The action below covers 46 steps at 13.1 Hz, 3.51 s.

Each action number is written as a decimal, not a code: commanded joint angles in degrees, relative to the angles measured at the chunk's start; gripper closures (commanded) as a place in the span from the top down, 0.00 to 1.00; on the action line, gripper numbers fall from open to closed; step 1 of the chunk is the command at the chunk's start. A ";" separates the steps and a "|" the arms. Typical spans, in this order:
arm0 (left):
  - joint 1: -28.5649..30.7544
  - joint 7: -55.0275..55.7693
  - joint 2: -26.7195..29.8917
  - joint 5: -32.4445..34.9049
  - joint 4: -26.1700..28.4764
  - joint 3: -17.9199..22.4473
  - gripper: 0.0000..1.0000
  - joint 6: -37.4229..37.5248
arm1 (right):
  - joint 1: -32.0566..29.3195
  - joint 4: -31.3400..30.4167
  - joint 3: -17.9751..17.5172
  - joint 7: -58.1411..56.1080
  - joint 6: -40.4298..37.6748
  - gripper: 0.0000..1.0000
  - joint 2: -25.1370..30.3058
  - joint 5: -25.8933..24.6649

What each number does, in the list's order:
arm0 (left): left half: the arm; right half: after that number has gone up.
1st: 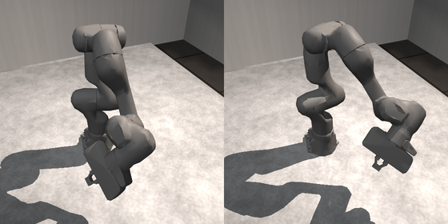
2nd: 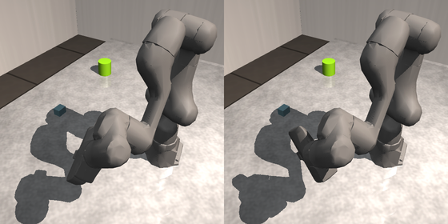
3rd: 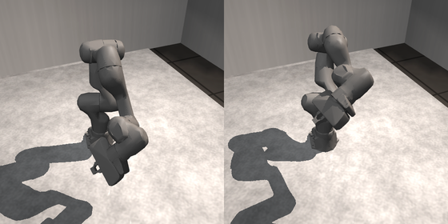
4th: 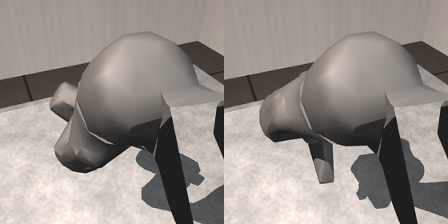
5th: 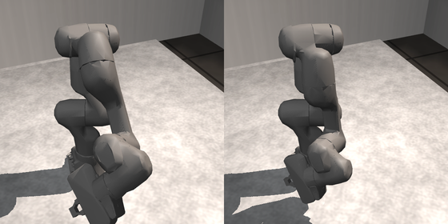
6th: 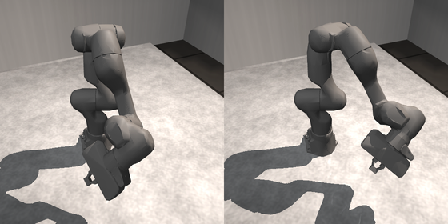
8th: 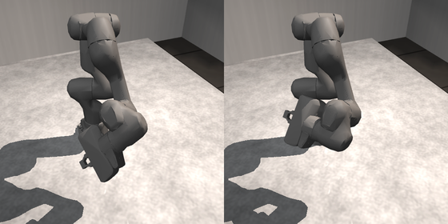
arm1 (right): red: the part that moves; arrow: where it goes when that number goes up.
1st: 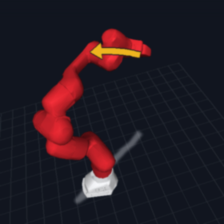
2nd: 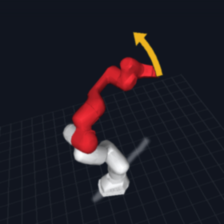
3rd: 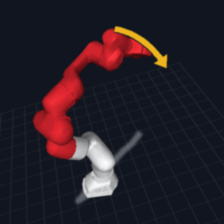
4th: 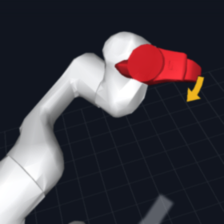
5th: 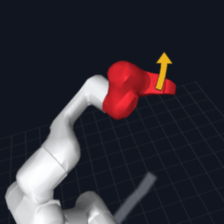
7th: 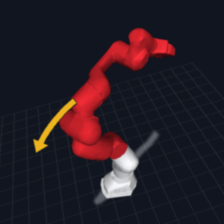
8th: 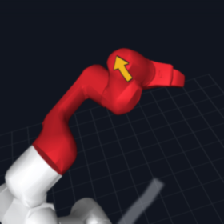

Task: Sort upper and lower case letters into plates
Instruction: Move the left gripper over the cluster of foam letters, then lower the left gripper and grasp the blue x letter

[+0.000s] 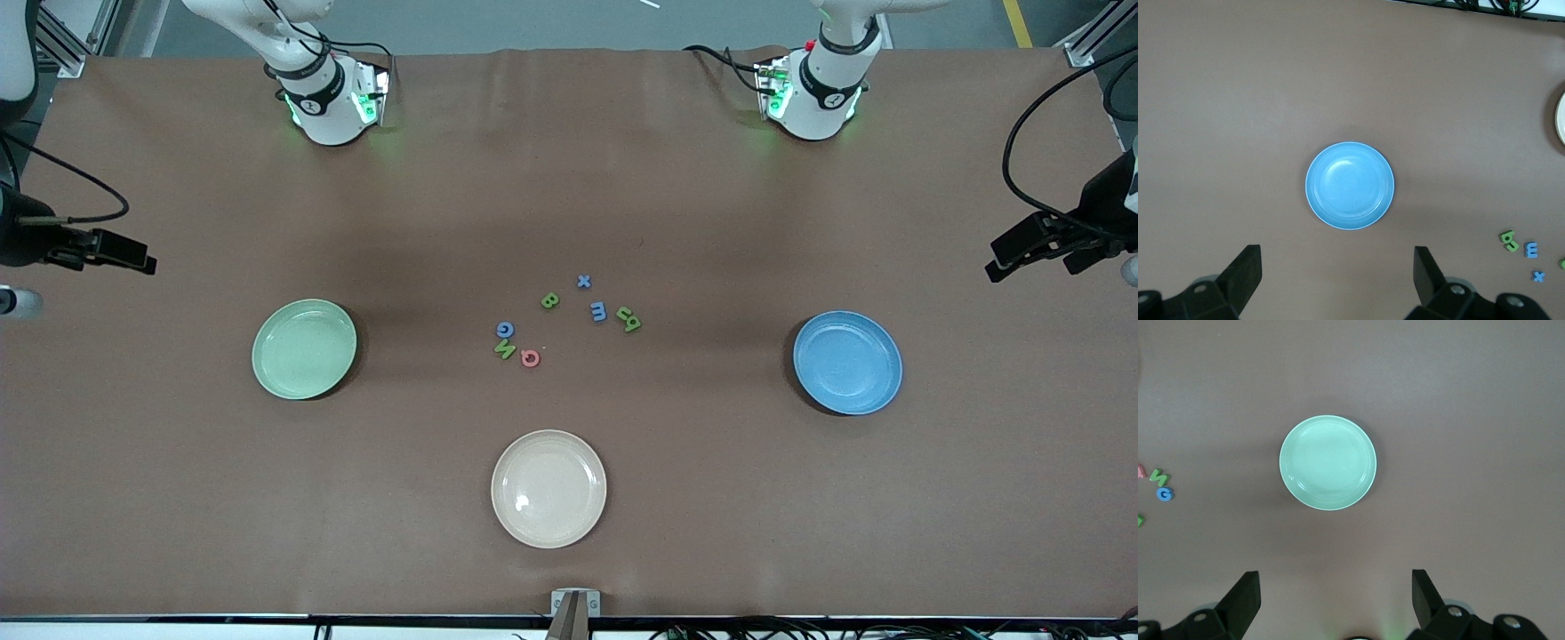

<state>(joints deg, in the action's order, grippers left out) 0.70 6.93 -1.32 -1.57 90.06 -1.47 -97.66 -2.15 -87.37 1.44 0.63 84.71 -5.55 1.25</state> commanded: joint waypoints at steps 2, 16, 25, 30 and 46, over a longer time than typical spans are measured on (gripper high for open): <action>-0.35 -0.17 0.00 -0.81 -0.50 -0.11 1.00 0.63 | 2.06 -5.96 -0.21 4.27 1.60 1.00 5.63 -0.63; -4.04 0.98 -5.36 -1.33 1.78 -12.06 1.00 2.47 | 1.98 -7.98 -0.13 2.00 1.68 1.00 10.82 0.15; -12.01 34.26 -12.28 -1.43 7.23 -24.89 1.00 -4.89 | 1.98 -8.60 -0.04 0.16 1.69 1.00 11.26 0.33; -19.41 45.17 -15.72 0.67 14.85 -24.89 0.99 -21.03 | 1.45 -8.60 0.05 -2.30 1.51 1.00 11.35 0.16; -28.47 64.17 -34.35 22.74 14.53 -24.81 0.84 -38.66 | -0.40 -8.60 0.05 -3.53 1.86 1.00 10.83 0.33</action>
<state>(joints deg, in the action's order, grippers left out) -27.16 69.78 -34.61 19.01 105.96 -26.52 -135.95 -1.66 -94.06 1.96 -1.93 85.66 3.58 1.28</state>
